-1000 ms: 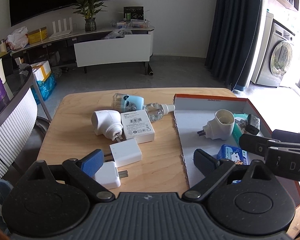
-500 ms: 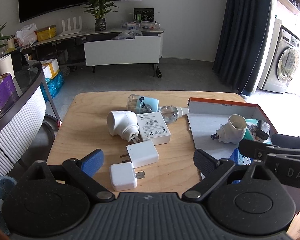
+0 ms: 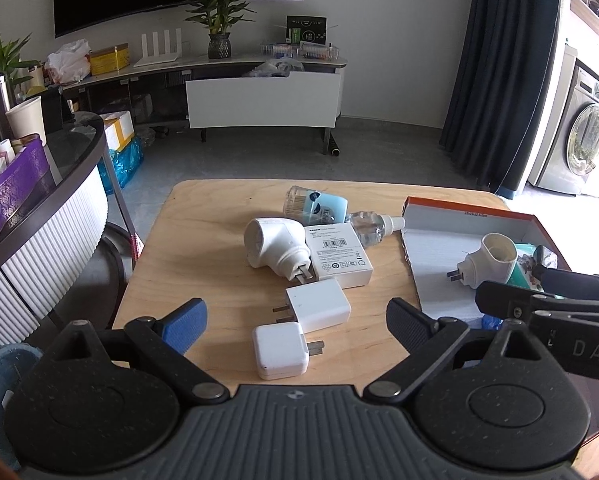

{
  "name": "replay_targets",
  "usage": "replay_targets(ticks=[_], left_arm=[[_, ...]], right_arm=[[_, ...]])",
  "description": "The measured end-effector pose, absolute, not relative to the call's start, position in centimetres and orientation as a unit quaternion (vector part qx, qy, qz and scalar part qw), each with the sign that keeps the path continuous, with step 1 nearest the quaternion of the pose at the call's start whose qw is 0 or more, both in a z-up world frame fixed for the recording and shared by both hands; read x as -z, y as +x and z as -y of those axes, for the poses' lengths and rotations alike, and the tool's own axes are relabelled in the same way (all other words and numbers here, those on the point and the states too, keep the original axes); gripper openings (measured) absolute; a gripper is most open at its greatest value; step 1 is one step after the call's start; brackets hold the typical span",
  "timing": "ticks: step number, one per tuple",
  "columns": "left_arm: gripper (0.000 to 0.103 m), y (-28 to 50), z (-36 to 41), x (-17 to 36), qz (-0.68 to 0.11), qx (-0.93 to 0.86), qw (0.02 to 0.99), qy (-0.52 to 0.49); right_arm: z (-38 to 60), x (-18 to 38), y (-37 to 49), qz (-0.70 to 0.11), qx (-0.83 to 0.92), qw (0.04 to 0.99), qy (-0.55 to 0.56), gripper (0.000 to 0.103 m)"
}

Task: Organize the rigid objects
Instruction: 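Move the left tool to the white cube charger while right tool approaches the flat white charger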

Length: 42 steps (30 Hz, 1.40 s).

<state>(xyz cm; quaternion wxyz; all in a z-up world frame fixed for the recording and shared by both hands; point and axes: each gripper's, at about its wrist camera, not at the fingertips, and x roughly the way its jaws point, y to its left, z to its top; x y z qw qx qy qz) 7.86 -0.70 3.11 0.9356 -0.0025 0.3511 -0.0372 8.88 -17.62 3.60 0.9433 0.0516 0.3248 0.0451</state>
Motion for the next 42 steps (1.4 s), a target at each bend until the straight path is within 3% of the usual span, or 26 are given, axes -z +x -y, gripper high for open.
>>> replay_targets(ticks=[24,42], left_arm=[[0.099,7.9,-2.0,-1.5,-0.358,0.03,0.933,-0.023],[0.099,8.5,-1.8,3.1,-0.388,0.037,0.921,-0.015]], right_arm=[[15.2,-2.1,10.3,-0.34,-0.07,0.937,0.044,0.088],[15.7,-0.6,10.5,-0.354,-0.072,0.931,0.052,0.088]])
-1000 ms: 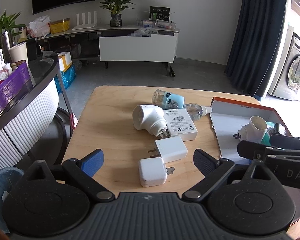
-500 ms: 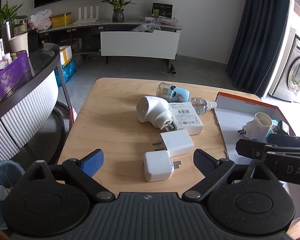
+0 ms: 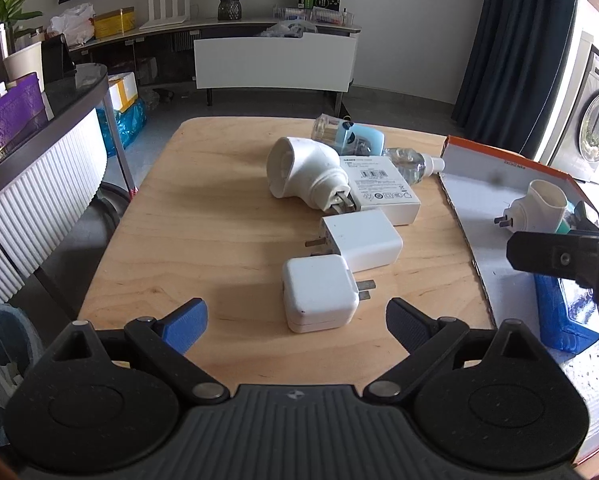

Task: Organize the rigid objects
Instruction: 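Move the left tool to the white cube charger while right tool approaches the flat white charger, then grasp the white cube charger with left tool while right tool grasps the flat white charger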

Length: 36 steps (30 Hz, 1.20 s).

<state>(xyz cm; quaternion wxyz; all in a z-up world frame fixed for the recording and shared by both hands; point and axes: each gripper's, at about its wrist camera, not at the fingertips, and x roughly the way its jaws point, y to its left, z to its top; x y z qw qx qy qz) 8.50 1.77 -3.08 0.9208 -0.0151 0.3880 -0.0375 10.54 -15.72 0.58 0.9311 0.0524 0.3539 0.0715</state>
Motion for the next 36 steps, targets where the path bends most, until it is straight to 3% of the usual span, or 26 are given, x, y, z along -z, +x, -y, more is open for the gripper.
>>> replay_targets(ticks=[8,11,13,36], left_arm=[[0.094,9.4,-1.0,4.2,-0.371,0.039,0.928,-0.014],[0.075,9.7,-0.9,4.6,-0.367,0.041,0.929,-0.008],[0.053,9.5,-0.8,4.6,-0.358,0.043,0.933,0.006],[0.052,10.0,-6.6,1.9,-0.333,-0.012,0.942,-0.034]], right_arm=[[16.1,-0.1,10.7,-0.358,-0.069,0.929,0.055,0.088],[16.2,0.0,10.9,-0.36,-0.068,0.929,0.055,0.087],[16.2,0.2,11.0,-0.363,-0.067,0.928,0.055,0.087],[9.5,3.7,17.3,-0.406,-0.148,0.902,0.011,0.088]])
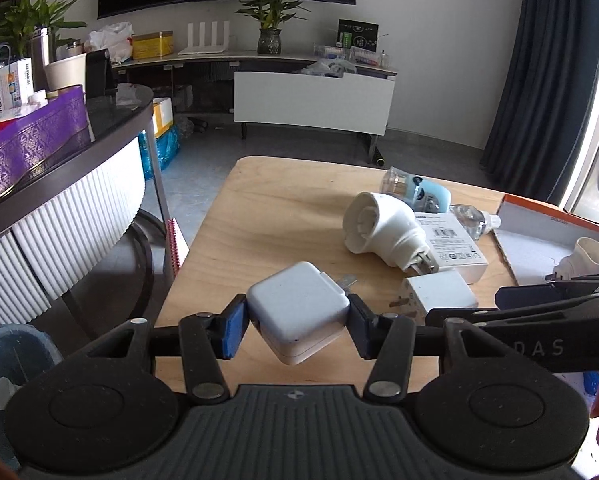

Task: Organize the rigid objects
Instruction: 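Grasp the white cube charger with left tool while right tool grasps the flat white charger, then carry both white chargers with both tools over the orange-rimmed tray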

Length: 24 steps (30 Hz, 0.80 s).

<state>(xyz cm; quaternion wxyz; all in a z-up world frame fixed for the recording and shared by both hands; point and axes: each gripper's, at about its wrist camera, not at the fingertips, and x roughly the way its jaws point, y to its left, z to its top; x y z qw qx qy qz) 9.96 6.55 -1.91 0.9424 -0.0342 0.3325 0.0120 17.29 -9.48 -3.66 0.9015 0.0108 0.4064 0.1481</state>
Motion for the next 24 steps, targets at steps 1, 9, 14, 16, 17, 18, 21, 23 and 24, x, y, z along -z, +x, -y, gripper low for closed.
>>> replay_targets(ticks=[1,9,14,16,17,18,21,23,24], left_arm=[[0.052,10.1,-6.8,1.9,-0.333,-0.016,0.942,-0.036],[0.052,10.6,-8.2,2.1,-0.335,-0.032,0.94,-0.05],[0.053,10.5,-8.4,2.1,-0.334,-0.032,0.941,-0.053],[0.053,10.5,-8.3,2.0,-0.333,-0.031,0.941,-0.052],[0.053,10.4,-8.2,1.9,-0.331,-0.03,0.942,-0.053],[0.053,10.3,-8.2,1.8,-0.331,-0.028,0.942,-0.053],[0.052,9.9,-7.7,1.3,-0.328,-0.022,0.943,-0.051],[0.052,9.7,-7.4,1.1,-0.326,-0.019,0.944,-0.05],[0.052,9.6,-7.3,0.9,-0.325,-0.017,0.944,-0.051]], right_arm=[[9.1,3.8,17.7,-0.407,-0.149,0.901,0.006,0.088],[6.7,5.9,20.2,-0.422,-0.148,0.894,-0.025,0.09],[5.9,6.1,20.0,-0.408,-0.146,0.9,-0.038,0.081],[6.1,5.9,19.8,-0.409,-0.141,0.901,-0.028,0.08],[6.3,5.8,19.6,-0.409,-0.14,0.901,-0.022,0.08],[6.4,5.6,19.3,-0.407,-0.141,0.902,-0.019,0.08],[6.7,4.8,18.4,-0.401,-0.138,0.905,-0.017,0.08],[7.1,4.1,17.7,-0.397,-0.139,0.907,-0.012,0.08],[7.3,3.8,17.3,-0.394,-0.139,0.908,-0.011,0.08]])
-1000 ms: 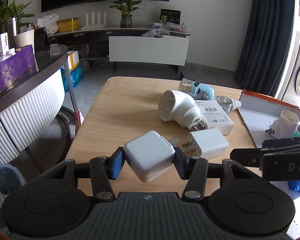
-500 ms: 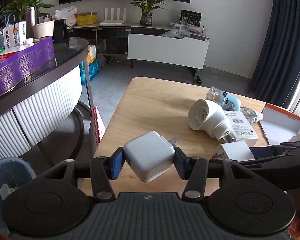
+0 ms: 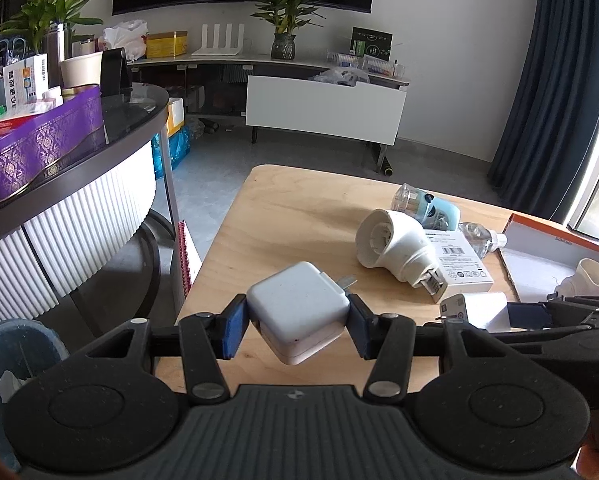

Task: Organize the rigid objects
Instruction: 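Carry both white chargers with both tools over the orange-rimmed tray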

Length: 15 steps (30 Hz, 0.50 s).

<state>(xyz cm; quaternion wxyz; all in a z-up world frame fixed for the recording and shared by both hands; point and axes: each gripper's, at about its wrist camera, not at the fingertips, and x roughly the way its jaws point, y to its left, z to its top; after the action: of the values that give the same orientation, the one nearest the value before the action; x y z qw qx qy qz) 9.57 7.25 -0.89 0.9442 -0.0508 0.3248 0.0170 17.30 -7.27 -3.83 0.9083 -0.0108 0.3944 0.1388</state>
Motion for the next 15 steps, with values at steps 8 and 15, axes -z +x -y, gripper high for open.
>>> replay_targets(ticks=[8,15], left_arm=[[0.052,8.0,-6.1,-0.5,-0.314,-0.005,0.948,-0.048],[0.052,6.9,-5.1,-1.5,-0.309,0.005,0.95,-0.042]], right_arm=[[8.8,1.6,14.3,-0.373,-0.123,0.92,-0.001,0.08],[10.1,-0.1,11.7,-0.36,-0.109,0.926,0.008,0.08]])
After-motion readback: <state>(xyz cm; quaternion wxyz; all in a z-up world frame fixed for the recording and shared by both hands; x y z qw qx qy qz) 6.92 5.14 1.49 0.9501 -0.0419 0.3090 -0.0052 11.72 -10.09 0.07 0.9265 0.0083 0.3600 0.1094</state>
